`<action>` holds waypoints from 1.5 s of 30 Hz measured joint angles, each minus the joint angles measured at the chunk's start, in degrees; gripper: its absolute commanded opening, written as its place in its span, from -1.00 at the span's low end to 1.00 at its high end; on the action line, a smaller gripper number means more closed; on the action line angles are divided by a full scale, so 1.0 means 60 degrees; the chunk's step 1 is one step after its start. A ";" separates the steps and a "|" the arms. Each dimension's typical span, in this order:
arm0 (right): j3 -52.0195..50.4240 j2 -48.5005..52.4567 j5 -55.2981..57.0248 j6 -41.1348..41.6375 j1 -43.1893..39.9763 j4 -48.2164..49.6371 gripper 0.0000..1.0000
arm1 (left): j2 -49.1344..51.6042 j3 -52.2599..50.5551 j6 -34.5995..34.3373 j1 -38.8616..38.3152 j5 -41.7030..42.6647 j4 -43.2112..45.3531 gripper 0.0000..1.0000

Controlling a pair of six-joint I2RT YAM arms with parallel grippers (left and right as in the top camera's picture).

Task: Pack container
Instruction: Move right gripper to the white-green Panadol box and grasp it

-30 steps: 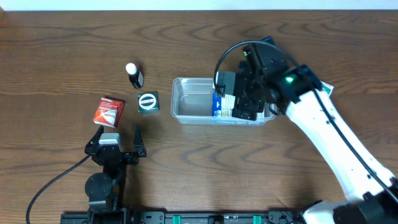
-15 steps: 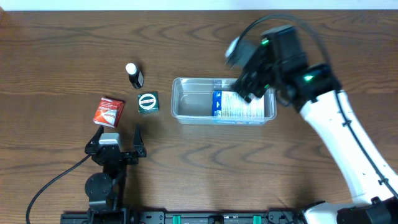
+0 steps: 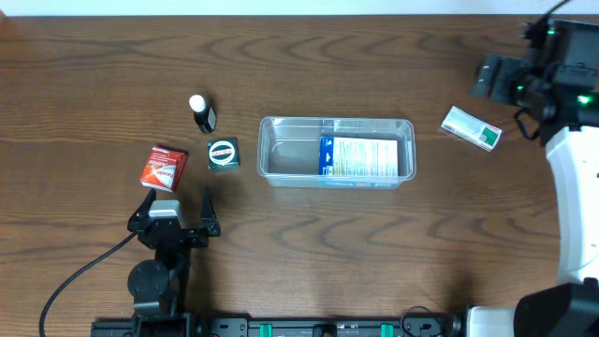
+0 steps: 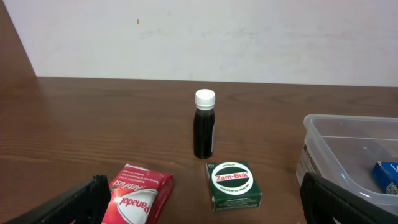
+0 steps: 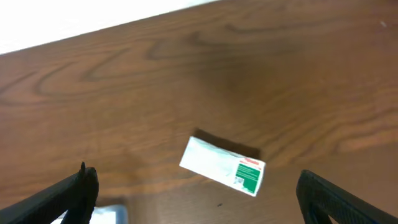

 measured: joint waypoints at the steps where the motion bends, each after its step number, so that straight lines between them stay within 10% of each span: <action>1: 0.0000 0.0095 -0.0007 0.0124 -0.0098 -0.0004 0.98 | 0.0000 0.0000 0.0000 0.0000 0.0000 0.0000 0.96; 12: 0.0004 0.2725 -0.0342 0.0535 -0.0295 -0.0470 0.96 | 0.0000 0.0000 0.0000 0.0000 0.0000 0.0000 0.96; 31: -0.0004 0.3942 -0.0845 -0.6557 -0.0295 0.1151 0.98 | 0.0000 0.0000 0.0000 0.0000 -0.0004 0.0000 0.96; 45: -0.0004 0.4331 -0.0947 -0.8280 -0.0382 0.0765 0.96 | 0.0000 0.0000 0.0000 0.0000 0.0000 0.0000 0.96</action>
